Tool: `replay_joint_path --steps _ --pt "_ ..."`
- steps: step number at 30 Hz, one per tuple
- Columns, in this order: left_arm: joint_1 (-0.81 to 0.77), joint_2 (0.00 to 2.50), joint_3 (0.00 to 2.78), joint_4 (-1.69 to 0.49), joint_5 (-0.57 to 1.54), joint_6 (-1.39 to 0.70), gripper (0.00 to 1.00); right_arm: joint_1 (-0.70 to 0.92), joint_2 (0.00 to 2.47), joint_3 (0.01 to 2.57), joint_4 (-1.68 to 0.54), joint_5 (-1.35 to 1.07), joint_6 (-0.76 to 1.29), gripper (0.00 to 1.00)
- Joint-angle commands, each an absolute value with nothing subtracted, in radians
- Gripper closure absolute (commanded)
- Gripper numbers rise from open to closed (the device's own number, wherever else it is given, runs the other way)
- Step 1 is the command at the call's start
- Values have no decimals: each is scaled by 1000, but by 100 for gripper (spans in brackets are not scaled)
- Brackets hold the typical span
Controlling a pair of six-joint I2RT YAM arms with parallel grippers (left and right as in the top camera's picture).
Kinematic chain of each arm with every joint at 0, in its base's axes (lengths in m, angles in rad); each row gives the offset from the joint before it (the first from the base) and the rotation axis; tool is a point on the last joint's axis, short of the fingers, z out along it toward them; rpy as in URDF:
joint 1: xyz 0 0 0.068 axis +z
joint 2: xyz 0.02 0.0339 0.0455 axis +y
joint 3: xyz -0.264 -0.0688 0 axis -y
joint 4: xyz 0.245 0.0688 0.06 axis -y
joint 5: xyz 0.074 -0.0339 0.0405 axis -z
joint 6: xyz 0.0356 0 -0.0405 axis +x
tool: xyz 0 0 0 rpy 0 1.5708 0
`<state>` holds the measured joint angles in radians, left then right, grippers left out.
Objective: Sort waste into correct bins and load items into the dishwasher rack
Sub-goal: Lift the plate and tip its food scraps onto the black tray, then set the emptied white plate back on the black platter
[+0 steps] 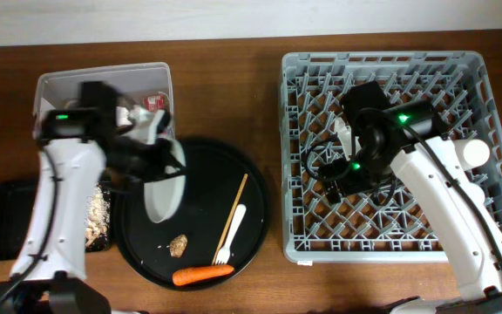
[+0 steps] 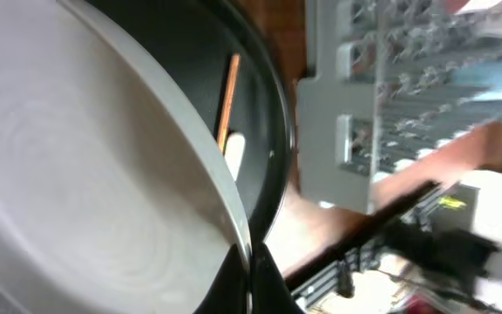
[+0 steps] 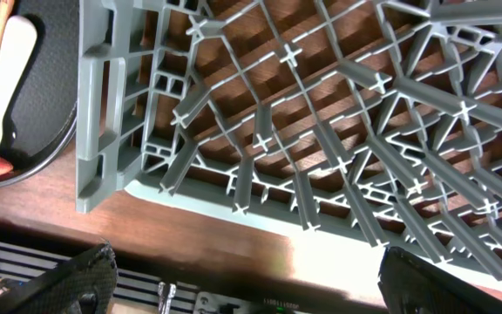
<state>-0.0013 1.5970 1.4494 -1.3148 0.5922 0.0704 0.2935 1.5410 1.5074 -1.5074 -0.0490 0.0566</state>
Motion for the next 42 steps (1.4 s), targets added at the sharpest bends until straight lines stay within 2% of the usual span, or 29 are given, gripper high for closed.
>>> replay_joint_path --steps 1,5,11,15,17,23,28,30,32,33,38,42 --pt "-172 1607 1457 -1240 392 -87 100 292 1532 1511 -1507 -41 68 1" --pt "-321 1675 1457 -1200 246 -135 100 293 1532 1511 -1508 -55 68 1" --pt "-425 1820 1457 -1163 235 -135 98 293 1532 1511 -1512 -55 68 1" --pt "-432 1865 1458 -1158 233 -135 84 293 1532 1511 -1512 -55 68 1" --pt "-429 1866 1458 -1151 219 -135 73 293 1532 1511 -1512 -55 68 1" --pt "-417 1824 1470 -1164 219 -135 70 292 1532 1511 -1512 -55 68 1" --pt "-317 1681 1517 -1229 109 -136 69 293 1532 1541 -1511 -56 68 1" --pt "-238 1608 1527 -1262 66 -147 68 305 1532 1631 -1508 -101 50 1" --pt "-101 1516 1527 -1281 66 -198 62 330 1532 1737 -1475 -210 10 1" --pt "-50 1489 1527 -1285 66 -228 55 346 1532 1774 -1445 -246 7 1" --pt "189 1394 1527 -1296 67 -292 35 503 1554 1829 -1249 -280 8 1" --pt "305 1387 1526 -1315 79 -292 32 625 1679 1829 -1208 -254 9 1"
